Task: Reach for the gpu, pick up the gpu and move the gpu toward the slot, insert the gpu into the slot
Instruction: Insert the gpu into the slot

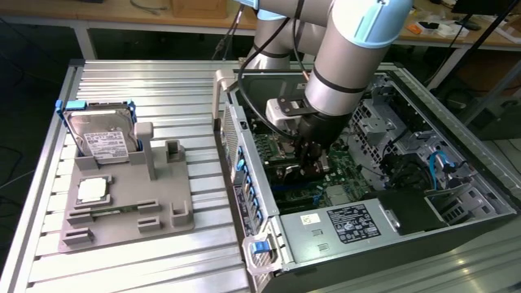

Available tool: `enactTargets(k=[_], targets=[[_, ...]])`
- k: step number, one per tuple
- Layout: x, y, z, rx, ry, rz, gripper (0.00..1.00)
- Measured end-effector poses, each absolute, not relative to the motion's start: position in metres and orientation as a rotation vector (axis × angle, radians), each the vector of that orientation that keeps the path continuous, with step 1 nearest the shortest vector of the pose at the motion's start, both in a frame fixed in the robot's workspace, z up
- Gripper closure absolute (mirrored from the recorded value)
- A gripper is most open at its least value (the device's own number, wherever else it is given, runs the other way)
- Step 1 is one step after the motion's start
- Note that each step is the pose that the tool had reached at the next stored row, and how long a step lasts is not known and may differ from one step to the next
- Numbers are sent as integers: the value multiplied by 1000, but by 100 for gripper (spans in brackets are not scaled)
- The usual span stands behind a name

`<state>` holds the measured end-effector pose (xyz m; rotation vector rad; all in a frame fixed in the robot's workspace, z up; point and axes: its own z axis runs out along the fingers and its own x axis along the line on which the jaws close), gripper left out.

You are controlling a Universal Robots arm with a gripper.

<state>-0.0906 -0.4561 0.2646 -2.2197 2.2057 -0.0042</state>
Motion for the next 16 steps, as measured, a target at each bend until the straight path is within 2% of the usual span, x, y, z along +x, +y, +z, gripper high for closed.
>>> enactTargets(k=[16], targets=[[-91, -457, 262, -2218, 2205, -1, 73]])
